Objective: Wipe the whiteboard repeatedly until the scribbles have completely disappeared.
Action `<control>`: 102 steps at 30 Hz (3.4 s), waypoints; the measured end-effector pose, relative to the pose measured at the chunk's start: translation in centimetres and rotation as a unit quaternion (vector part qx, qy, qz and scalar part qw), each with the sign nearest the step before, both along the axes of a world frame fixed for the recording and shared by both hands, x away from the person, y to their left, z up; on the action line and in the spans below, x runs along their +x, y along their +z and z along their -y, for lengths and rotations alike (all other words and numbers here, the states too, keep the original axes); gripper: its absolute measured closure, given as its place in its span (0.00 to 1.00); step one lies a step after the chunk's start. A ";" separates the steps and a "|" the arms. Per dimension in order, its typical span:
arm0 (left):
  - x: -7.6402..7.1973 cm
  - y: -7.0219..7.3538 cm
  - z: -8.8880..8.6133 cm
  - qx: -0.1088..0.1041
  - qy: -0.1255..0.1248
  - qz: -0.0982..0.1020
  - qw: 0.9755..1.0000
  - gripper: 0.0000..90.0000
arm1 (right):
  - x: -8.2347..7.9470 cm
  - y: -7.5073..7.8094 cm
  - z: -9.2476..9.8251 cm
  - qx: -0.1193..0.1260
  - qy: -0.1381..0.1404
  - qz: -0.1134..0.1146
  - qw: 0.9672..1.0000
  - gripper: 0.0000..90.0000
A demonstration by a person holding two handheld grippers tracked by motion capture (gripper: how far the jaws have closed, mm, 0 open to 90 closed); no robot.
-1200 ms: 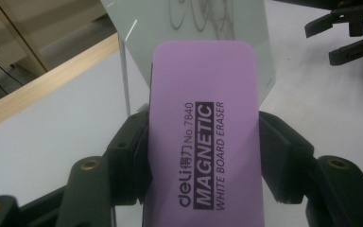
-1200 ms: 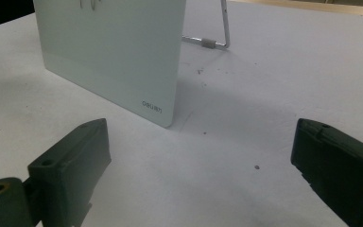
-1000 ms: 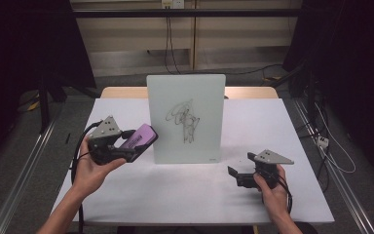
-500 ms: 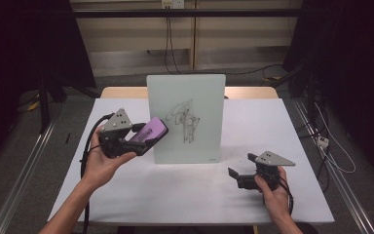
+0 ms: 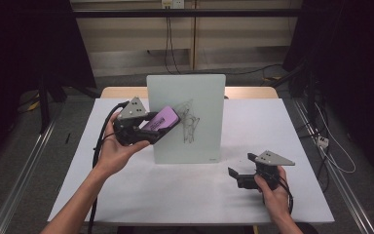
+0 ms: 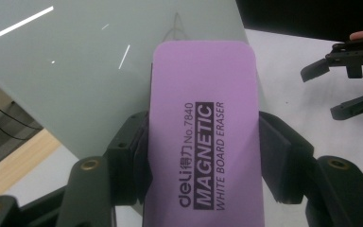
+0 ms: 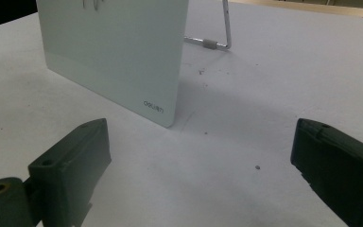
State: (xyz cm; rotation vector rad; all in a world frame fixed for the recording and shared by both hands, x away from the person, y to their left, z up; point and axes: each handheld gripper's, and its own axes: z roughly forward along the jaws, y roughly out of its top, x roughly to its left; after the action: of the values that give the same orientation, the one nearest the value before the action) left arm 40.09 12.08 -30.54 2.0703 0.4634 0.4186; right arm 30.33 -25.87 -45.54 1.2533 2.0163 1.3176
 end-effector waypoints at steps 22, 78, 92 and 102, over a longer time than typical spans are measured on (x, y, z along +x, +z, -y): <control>1.5 1.4 3.7 0.016 -0.027 0.041 0.999 0.46 | 0.0 0.0 0.0 0.000 0.002 0.001 1.000 0.06; 2.9 -0.4 7.1 0.089 -0.052 0.044 0.994 0.46 | -0.1 0.0 0.0 0.000 0.006 0.001 1.000 0.06; 2.4 -1.6 7.3 0.107 -0.063 0.038 0.992 0.46 | 0.0 0.0 0.0 0.000 0.007 0.002 1.000 0.06; 3.5 1.6 4.4 0.072 -0.019 0.061 0.995 0.46 | 0.0 0.0 0.0 0.001 0.007 0.000 1.000 0.06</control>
State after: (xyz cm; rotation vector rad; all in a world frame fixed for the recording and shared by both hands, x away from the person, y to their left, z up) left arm 43.61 7.71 -28.91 2.1732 0.3285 0.5659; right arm 30.35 -25.83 -45.56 1.2419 2.0287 1.3259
